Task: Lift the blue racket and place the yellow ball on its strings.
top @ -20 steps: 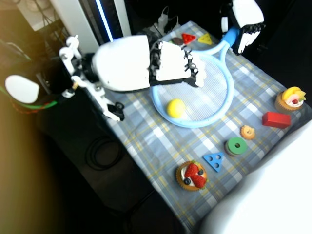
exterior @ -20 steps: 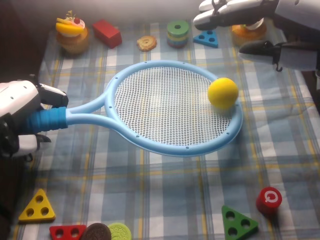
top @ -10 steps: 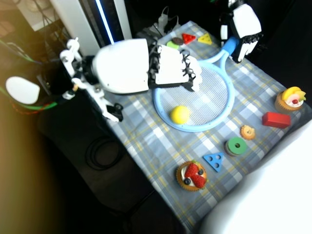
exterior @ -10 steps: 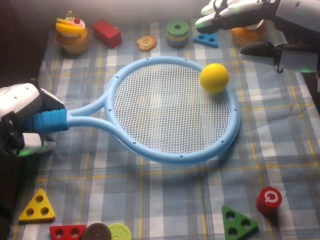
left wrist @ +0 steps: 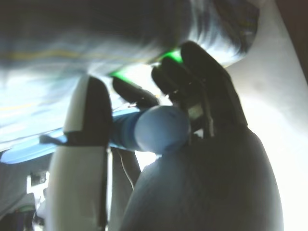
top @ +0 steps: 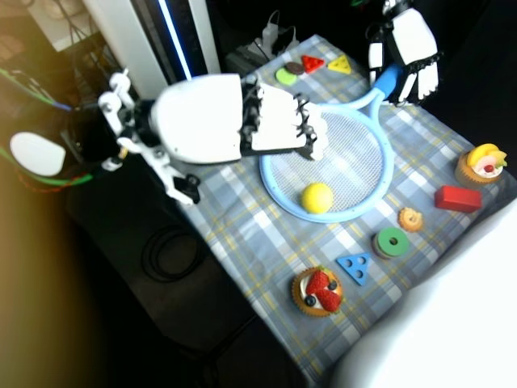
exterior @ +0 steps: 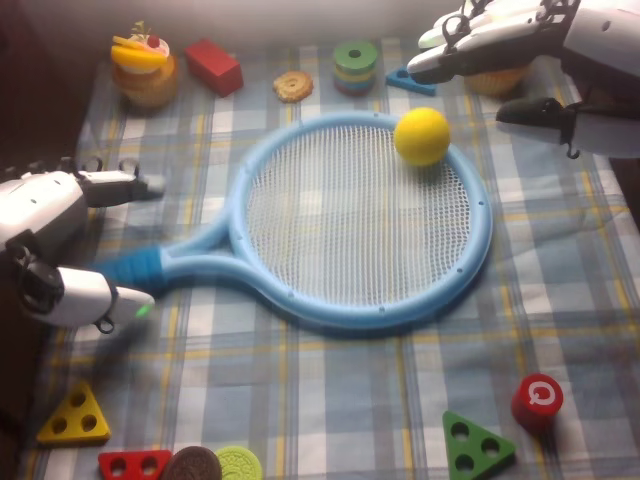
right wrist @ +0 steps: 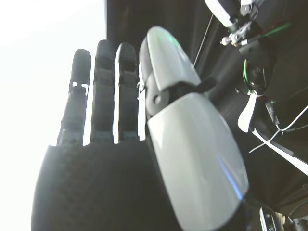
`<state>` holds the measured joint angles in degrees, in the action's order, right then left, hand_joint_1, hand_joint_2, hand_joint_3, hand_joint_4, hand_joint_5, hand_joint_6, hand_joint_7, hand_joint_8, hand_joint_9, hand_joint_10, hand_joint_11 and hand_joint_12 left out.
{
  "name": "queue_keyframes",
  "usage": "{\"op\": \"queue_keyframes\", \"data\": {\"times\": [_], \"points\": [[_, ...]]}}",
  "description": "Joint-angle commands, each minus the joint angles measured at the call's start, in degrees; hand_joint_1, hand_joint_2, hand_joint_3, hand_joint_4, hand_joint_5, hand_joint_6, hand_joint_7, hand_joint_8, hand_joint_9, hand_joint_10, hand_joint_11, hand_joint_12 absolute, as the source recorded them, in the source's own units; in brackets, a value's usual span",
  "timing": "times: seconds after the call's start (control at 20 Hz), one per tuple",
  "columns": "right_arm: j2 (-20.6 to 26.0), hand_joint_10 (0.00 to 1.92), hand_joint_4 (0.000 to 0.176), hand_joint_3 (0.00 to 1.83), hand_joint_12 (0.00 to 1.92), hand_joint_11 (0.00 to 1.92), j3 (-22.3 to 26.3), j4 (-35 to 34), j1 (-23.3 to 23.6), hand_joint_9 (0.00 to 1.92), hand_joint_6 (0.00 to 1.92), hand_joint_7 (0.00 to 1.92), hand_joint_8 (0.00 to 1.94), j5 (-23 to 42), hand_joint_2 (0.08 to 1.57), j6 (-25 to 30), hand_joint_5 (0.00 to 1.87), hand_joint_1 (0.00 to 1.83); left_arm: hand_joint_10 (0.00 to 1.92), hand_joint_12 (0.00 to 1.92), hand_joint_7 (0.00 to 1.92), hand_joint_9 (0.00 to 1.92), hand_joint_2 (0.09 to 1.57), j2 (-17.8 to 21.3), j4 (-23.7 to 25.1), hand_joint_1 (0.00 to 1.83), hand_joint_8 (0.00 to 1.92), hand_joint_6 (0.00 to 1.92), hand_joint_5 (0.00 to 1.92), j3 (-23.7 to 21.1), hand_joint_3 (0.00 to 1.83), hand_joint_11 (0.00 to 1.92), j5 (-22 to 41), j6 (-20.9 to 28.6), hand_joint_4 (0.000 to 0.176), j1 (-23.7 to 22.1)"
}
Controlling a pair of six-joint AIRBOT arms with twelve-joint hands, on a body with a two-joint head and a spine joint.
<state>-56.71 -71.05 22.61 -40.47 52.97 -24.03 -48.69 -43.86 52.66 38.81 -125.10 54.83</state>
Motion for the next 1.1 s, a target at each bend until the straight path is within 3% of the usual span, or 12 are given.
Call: {"op": "queue_keyframes", "data": {"times": [0.0, 0.1, 0.2, 0.55, 0.65, 0.7, 0.75, 0.8, 0.85, 0.95, 1.0, 1.05], "points": [[0.3, 0.00, 0.000, 0.00, 0.98, 0.06, 0.1, -3.2, 0.2, 0.53, 0.00, 0.60, 0.00, 7.1, 1.26, 0.0, 0.64, 1.28, 0.02, 0.40, 0.12, 0.12, 0.90, 1.0, 1.2, 0.89, 0.01, 0.00, 0.04, -0.2, 0.00, 0.00, 7.4, 0.0, 0.176, 0.0], [1.0, 0.00, 0.000, 0.00, 0.97, 0.05, 0.6, -4.8, -0.9, 0.53, 0.00, 0.59, 0.00, 8.2, 1.26, -0.7, 0.64, 1.25, 0.00, 0.19, 0.02, 0.02, 0.89, 3.4, 3.7, 0.79, 0.00, 0.00, 0.00, -2.1, 0.00, 0.00, 9.8, 4.2, 0.176, 0.6], [2.6, 0.00, 0.000, 0.00, 0.97, 0.02, 2.0, -8.2, -3.2, 0.52, 0.00, 0.59, 0.00, 11.1, 1.26, -2.8, 0.61, 1.25, 0.00, 0.01, 0.00, 0.00, 0.88, 7.9, 10.4, 0.72, 0.00, 0.00, 0.00, -4.4, 0.00, 0.01, 15.1, 18.8, 0.176, 2.4], [6.9, 0.00, 0.000, 0.00, 0.55, 0.29, 7.6, -21.3, -11.1, 0.55, 0.00, 0.55, 0.00, 28.6, 1.26, -10.8, 0.46, 0.93, 0.00, 0.00, 0.00, 0.00, 0.79, 13.4, 25.1, 0.86, 0.00, 0.00, 0.00, 1.2, 0.00, 0.00, 45.3, 83.7, 0.168, 12.9], [7.3, 0.01, 0.000, 0.00, 0.65, 0.36, 9.1, -25.0, -14.7, 0.70, 0.00, 0.60, 0.00, 37.1, 1.25, -11.3, 0.27, 0.80, 0.00, 0.01, 0.00, 0.00, 0.80, 12.4, 25.4, 0.75, 0.00, 0.00, 0.00, 1.6, 0.00, 0.03, 53.3, 88.0, 0.127, 13.6], [7.3, 0.00, 0.000, 0.00, 0.67, 0.35, 9.4, -25.9, -15.6, 0.70, 0.00, 0.56, 0.00, 39.9, 1.22, -11.4, 0.24, 0.83, 0.02, 0.35, 0.12, 0.11, 0.90, 11.9, 26.4, 0.60, 0.01, 0.00, 0.00, 1.9, 0.00, 0.01, 55.1, 89.4, 0.066, 13.5], [7.3, 0.00, 0.106, 0.00, 0.55, 0.07, 9.8, -26.8, -16.4, 0.34, 0.00, 0.21, 0.00, 43.9, 1.29, -11.6, 0.05, 0.70, 0.00, 0.18, 0.18, 0.10, 1.07, 10.9, 28.0, 0.51, 0.01, 0.23, 0.57, 2.7, 0.02, 0.00, 57.7, 92.7, 0.097, 12.4], [7.4, 0.00, 0.106, 0.00, 0.55, 0.07, 10.3, -26.9, -16.5, 0.34, 0.00, 0.21, 0.00, 47.3, 1.29, -12.1, 0.05, 0.70, 0.00, 0.18, 0.18, 0.10, 1.07, 10.4, 29.0, 0.51, 0.01, 0.23, 0.57, 2.9, 0.02, 0.00, 60.5, 94.2, 0.097, 11.8], [7.8, 0.00, 0.051, 0.01, 0.03, 0.00, 11.6, -27.3, -16.3, 0.02, 1.13, 0.08, 0.01, 48.0, 1.28, -12.5, 0.56, 0.87, 0.00, 0.01, 0.03, 0.01, 1.38, 10.5, 30.2, 0.03, 0.00, 0.03, 0.14, 2.1, 0.05, 0.00, 60.6, 94.1, 0.162, 10.7], [7.9, 0.02, 0.036, 0.00, 0.05, 0.13, 13.6, -24.7, -14.4, 0.21, 0.29, 0.25, 0.01, 48.0, 1.20, -17.8, 0.35, 0.82, 0.01, 0.03, 0.09, 0.07, 1.26, 10.5, 34.6, 0.07, 0.01, 0.01, 0.20, 1.3, 0.00, 0.04, 60.6, 89.0, 0.030, 6.0], [7.7, 0.00, 0.011, 0.00, 0.05, 0.15, 13.6, -23.9, -14.0, 0.22, 0.11, 0.23, 0.00, 48.1, 1.27, -17.0, 0.35, 0.50, 0.02, 0.47, 0.34, 0.28, 1.33, 10.3, 34.9, 0.01, 0.02, 0.11, 0.54, 1.3, 0.01, 0.06, 60.6, 88.7, 0.000, 4.4], [9.3, 0.00, 0.034, 0.01, 0.03, 0.13, 14.9, -23.8, -12.7, 0.17, 0.03, 0.11, 0.00, 48.1, 1.31, -13.2, 0.22, 0.33, 0.01, 0.61, 0.46, 0.33, 1.44, 9.7, 34.8, 0.11, 0.03, 0.58, 0.54, 1.3, 0.00, 0.01, 60.6, 90.0, 0.000, 1.8]]}}
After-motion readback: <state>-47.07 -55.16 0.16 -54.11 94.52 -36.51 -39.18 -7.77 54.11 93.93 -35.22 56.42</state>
